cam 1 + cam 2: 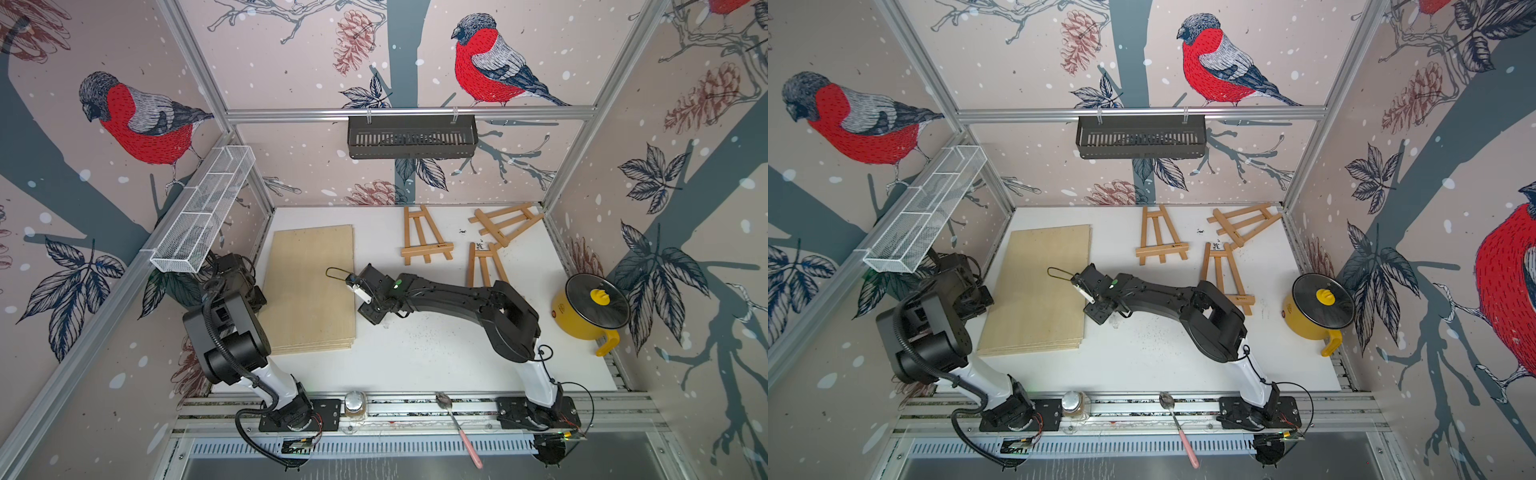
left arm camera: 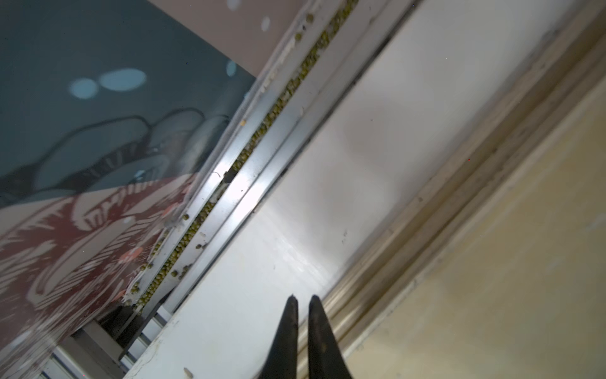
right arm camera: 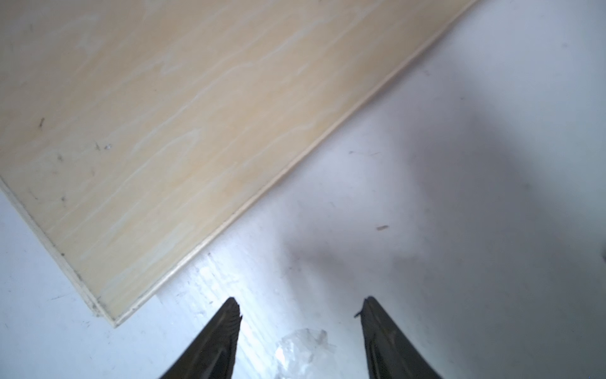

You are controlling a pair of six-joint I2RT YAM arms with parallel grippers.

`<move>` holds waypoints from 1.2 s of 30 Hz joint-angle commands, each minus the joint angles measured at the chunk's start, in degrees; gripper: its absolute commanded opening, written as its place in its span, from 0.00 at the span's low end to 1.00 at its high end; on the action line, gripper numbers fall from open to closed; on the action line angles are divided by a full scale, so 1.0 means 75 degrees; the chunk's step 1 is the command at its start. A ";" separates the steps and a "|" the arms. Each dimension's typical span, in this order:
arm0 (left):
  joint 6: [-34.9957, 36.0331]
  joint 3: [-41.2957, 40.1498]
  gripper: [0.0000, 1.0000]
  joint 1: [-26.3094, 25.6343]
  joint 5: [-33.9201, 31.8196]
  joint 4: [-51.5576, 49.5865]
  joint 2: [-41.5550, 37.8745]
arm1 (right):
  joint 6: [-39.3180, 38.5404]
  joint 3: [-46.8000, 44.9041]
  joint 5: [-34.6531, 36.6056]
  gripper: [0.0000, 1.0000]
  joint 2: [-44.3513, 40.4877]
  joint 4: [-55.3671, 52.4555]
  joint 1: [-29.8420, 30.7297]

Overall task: Disassemble the easel
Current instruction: Adjust the drawing board at the center of the board.

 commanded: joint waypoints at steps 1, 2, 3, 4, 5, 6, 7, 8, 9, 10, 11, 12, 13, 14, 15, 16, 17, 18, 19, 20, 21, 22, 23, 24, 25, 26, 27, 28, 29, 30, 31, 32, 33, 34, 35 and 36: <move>-0.0176 0.0309 0.10 0.0002 -0.0209 -0.0412 -0.0137 | -0.0004 -0.0177 -0.0237 0.62 -0.0342 0.0285 -0.0234; -0.0212 0.0454 0.10 0.0003 -0.0175 -0.0513 -0.0154 | -0.0018 -0.0231 -0.0243 0.62 -0.0443 0.0318 -0.0321; -0.0206 0.0616 0.10 0.0003 -0.0010 -0.0583 -0.0194 | -0.0039 -0.0309 -0.0243 0.62 -0.0537 0.0361 -0.0436; -0.0188 0.0749 0.10 -0.0014 0.0251 -0.0610 -0.0250 | -0.0042 -0.0394 -0.0243 0.62 -0.0648 0.0426 -0.0569; -0.0188 0.0845 0.10 -0.0041 0.0433 -0.0594 -0.0316 | -0.0054 -0.0453 -0.0256 0.62 -0.0724 0.0466 -0.0683; -0.0165 0.0929 0.10 -0.0132 0.0612 -0.0562 -0.0422 | -0.0054 -0.0524 -0.0272 0.62 -0.0813 0.0503 -0.0848; -0.0148 0.1005 0.10 -0.0266 0.0725 -0.0533 -0.0535 | -0.0054 -0.0584 -0.0267 0.62 -0.0904 0.0543 -0.1008; -0.0150 0.1079 0.10 -0.0417 0.0740 -0.0526 -0.0650 | -0.0042 -0.0624 -0.0277 0.62 -0.0977 0.0584 -0.1141; -0.0156 0.1150 0.10 -0.0630 0.0785 -0.0510 -0.0812 | -0.0032 -0.0682 -0.0310 0.62 -0.1051 0.0644 -0.1295; -0.0186 0.1212 0.09 -0.0849 0.0898 -0.0505 -0.0981 | -0.0010 -0.0732 -0.0373 0.62 -0.1120 0.0708 -0.1456; -0.0240 0.1309 0.09 -0.1037 0.1047 -0.0573 -0.1125 | 0.0004 -0.0762 -0.0453 0.61 -0.1160 0.0787 -0.1589; -0.0449 0.1444 0.09 -0.1215 0.1163 -0.0647 -0.1297 | 0.0027 -0.0768 -0.0557 0.61 -0.1185 0.0859 -0.1726; -0.0683 0.1520 0.09 -0.1403 0.1372 -0.0610 -0.1506 | 0.0039 -0.0748 -0.0614 0.61 -0.1167 0.0904 -0.1859; -0.0790 0.1556 0.09 -0.1556 0.1618 -0.0483 -0.1688 | 0.0051 -0.0700 -0.0635 0.61 -0.1152 0.0918 -0.1959; -0.0941 0.1548 0.09 -0.1725 0.1900 -0.0186 -0.1915 | 0.0040 -0.0629 -0.0633 0.61 -0.1103 0.0911 -0.2056; -0.1170 0.1482 0.09 -0.1899 0.2118 0.0219 -0.2127 | 0.0028 -0.0546 -0.0639 0.61 -0.1055 0.0875 -0.2135; -0.1386 0.1431 0.09 -0.2021 0.2291 0.0618 -0.2273 | 0.0017 -0.0486 -0.0630 0.61 -0.1009 0.0851 -0.2206; -0.1600 0.1329 0.10 -0.2147 0.2537 0.1189 -0.2409 | 0.0005 -0.0445 -0.0630 0.61 -0.0974 0.0832 -0.2290; -0.1830 0.1217 0.10 -0.2277 0.2608 0.1714 -0.2466 | -0.0024 -0.0429 -0.0641 0.61 -0.0974 0.0815 -0.2355; -0.2002 0.1198 0.09 -0.2398 0.2618 0.2097 -0.2442 | -0.0039 -0.0426 -0.0653 0.61 -0.0970 0.0803 -0.2417; -0.2146 0.1222 0.09 -0.2534 0.2590 0.2449 -0.2336 | -0.0053 -0.0439 -0.0645 0.61 -0.0984 0.0791 -0.2487; -0.2233 0.1318 0.09 -0.2710 0.2501 0.2695 -0.2145 | -0.0065 -0.0479 -0.0642 0.61 -0.1019 0.0782 -0.2572; -0.2285 0.1475 0.09 -0.2869 0.2440 0.2826 -0.1923 | -0.0066 -0.0524 -0.0639 0.61 -0.1056 0.0800 -0.2637; -0.2306 0.1714 0.09 -0.3064 0.2384 0.2902 -0.1615 | -0.0066 -0.0604 -0.0630 0.61 -0.1113 0.0820 -0.2707; -0.2270 0.2004 0.10 -0.3270 0.2292 0.2919 -0.1243 | -0.0066 -0.0699 -0.0636 0.61 -0.1178 0.0866 -0.2789; -0.2235 0.2301 0.11 -0.3473 0.2176 0.2880 -0.0902 | -0.0066 -0.0771 -0.0636 0.61 -0.1231 0.0892 -0.2858; -0.2169 0.2669 0.12 -0.3672 0.2065 0.2806 -0.0498 | -0.0066 -0.0845 -0.0633 0.60 -0.1300 0.0917 -0.2941; -0.2109 0.3083 0.13 -0.3825 0.1972 0.2715 -0.0059 | -0.0054 -0.0901 -0.0631 0.60 -0.1348 0.0911 -0.3023; -0.2099 0.3430 0.13 -0.3938 0.1871 0.2606 0.0322 | -0.0065 -0.0948 -0.0618 0.60 -0.1395 0.0908 -0.3079; -0.2088 0.3866 0.13 -0.4029 0.1808 0.2453 0.0759 | -0.0066 -0.0998 -0.0598 0.60 -0.1458 0.0907 -0.3155; -0.2114 0.4276 0.13 -0.4100 0.1762 0.2281 0.1170 | -0.0077 -0.1045 -0.0584 0.60 -0.1516 0.0911 -0.3210; -0.2193 0.4761 0.13 -0.4144 0.1642 0.2030 0.1592 | -0.0089 -0.1100 -0.0569 0.60 -0.1572 0.0937 -0.3256; -0.2196 0.5268 0.13 -0.4179 0.1566 0.1805 0.2058 | -0.0100 -0.1176 -0.0563 0.60 -0.1630 0.0951 -0.3329; -0.2233 0.5673 0.12 -0.4200 0.1496 0.1588 0.2457 | -0.0112 -0.1227 -0.0545 0.60 -0.1674 0.0972 -0.3376; -0.2264 0.6121 0.11 -0.4226 0.1414 0.1369 0.2891 | -0.0124 -0.1295 -0.0509 0.60 -0.1720 0.1011 -0.3428; -0.2307 0.6546 0.09 -0.4254 0.1378 0.1176 0.3280 | -0.0118 -0.1367 -0.0498 0.60 -0.1750 0.1045 -0.3482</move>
